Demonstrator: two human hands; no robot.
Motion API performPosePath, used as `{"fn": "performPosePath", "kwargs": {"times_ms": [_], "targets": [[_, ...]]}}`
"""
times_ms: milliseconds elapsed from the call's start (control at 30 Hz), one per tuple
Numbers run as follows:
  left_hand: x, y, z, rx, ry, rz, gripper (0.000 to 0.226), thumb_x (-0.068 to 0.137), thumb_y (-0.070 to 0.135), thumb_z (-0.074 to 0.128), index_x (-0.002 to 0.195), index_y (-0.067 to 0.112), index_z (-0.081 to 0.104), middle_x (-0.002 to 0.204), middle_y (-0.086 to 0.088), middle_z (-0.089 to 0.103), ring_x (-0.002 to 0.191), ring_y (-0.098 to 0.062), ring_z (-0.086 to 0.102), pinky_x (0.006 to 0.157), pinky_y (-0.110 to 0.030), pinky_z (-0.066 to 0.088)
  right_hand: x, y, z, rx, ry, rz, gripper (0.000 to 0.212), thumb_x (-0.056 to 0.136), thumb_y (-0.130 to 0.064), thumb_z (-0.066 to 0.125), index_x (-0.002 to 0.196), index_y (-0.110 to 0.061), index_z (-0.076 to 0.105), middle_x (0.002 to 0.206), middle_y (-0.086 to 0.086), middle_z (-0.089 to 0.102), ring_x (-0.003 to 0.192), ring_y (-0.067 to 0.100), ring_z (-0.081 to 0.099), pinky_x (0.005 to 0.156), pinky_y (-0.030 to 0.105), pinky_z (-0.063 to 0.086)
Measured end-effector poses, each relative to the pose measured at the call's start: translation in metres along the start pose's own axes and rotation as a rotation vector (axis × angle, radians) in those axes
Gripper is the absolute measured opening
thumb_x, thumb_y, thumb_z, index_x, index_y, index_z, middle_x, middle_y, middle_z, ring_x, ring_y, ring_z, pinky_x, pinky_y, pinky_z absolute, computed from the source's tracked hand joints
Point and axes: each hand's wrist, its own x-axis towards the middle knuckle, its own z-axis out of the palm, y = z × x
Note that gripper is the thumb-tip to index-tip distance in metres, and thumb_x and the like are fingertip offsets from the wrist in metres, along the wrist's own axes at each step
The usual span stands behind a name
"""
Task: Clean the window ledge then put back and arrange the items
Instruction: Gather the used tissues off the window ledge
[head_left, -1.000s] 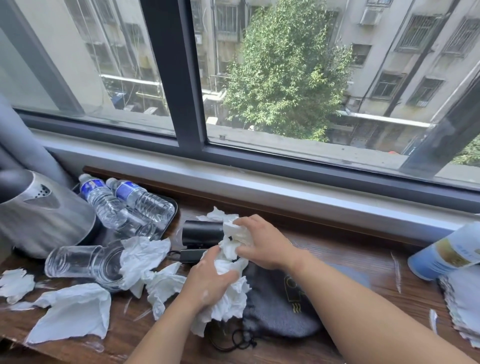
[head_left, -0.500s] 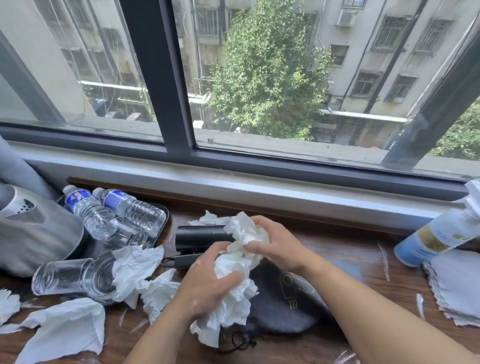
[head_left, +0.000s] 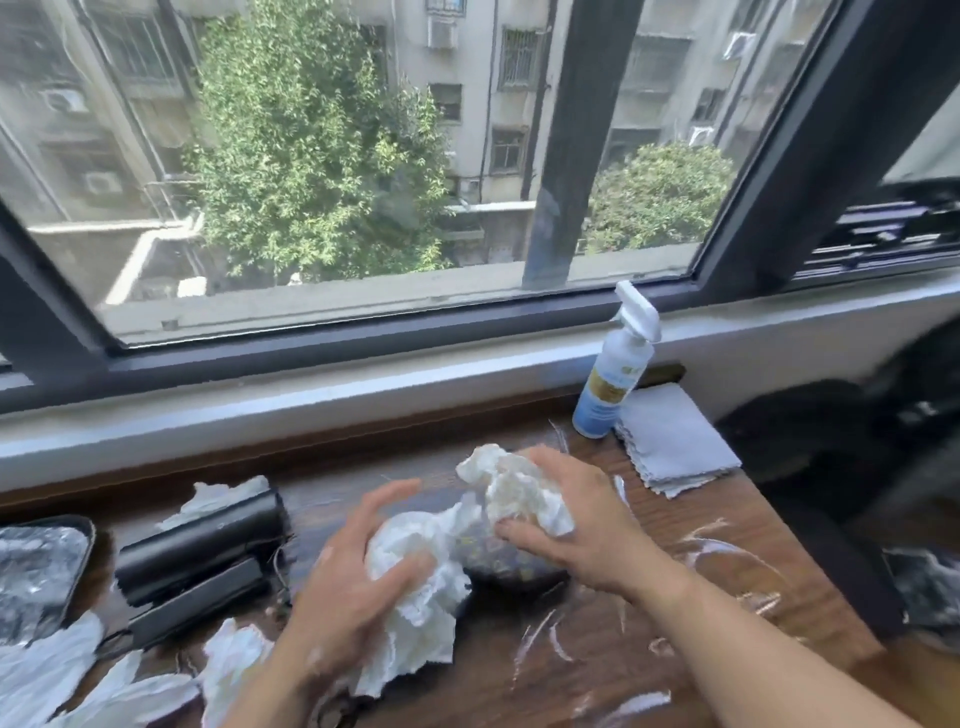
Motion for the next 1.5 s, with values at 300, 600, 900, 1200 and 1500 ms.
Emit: {"fn": "performPosePath", "kwargs": {"times_ms": [300, 600, 900, 1200, 1500], "targets": [[0.019, 0.082, 0.18, 0.034, -0.024, 0.115, 0.08, 0.045, 0.074, 0.07, 0.12, 0.052, 0.052, 0.107, 0.036, 0.059, 0.096, 0.03, 0.048, 0.076, 0.005, 0.036, -0.104, 0.071, -0.068, -0.474, 0.025, 0.241, 0.06, 0.076, -0.022, 0.072, 0.125, -0.038, 0.041, 0.121, -0.009, 0.051, 0.108, 0.023, 0.059, 0.081, 0.033, 0.048], [0.021, 0.137, 0.362, 0.057, -0.169, 0.143, 0.065, 0.057, 0.066, 0.077, 0.117, 0.053, 0.056, 0.105, 0.042, 0.06, 0.096, 0.016, 0.059, 0.073, -0.013, 0.047, -0.234, 0.164, -0.185, 0.148, 0.246, 0.347, 0.1, 0.048, -0.057, 0.095, 0.133, -0.056, 0.04, 0.132, -0.03, 0.052, 0.122, -0.006, 0.05, 0.099, 0.02, 0.045], [0.034, 0.2, 0.529, 0.143, -0.392, 0.272, 0.059, 0.061, 0.074, 0.073, 0.115, 0.052, 0.061, 0.112, 0.02, 0.061, 0.102, 0.005, 0.06, 0.089, -0.033, 0.057, -0.327, 0.247, -0.283, 0.152, 0.537, 0.42, 0.106, 0.052, -0.058, 0.087, 0.143, -0.056, 0.033, 0.136, -0.033, 0.046, 0.127, -0.007, 0.046, 0.097, 0.012, 0.039], [0.083, 0.255, 0.654, 0.131, -0.635, 0.383, 0.044, 0.07, 0.066, 0.075, 0.11, 0.055, 0.06, 0.117, 0.022, 0.057, 0.11, 0.014, 0.049, 0.079, -0.003, 0.042, -0.358, 0.319, -0.365, 0.035, 0.699, 0.549, 0.09, 0.06, -0.053, 0.088, 0.132, -0.068, 0.037, 0.129, -0.033, 0.046, 0.124, -0.006, 0.047, 0.097, 0.009, 0.038], [0.17, 0.272, 0.777, -0.085, -0.965, 0.127, 0.041, 0.088, 0.053, 0.058, 0.115, 0.025, 0.07, 0.124, -0.008, 0.051, 0.116, -0.006, 0.054, 0.086, -0.014, 0.05, -0.346, 0.405, -0.442, 0.041, 0.797, 0.723, 0.093, 0.066, -0.04, 0.089, 0.135, -0.067, 0.033, 0.129, -0.033, 0.044, 0.125, -0.01, 0.042, 0.095, 0.003, 0.031]]}}
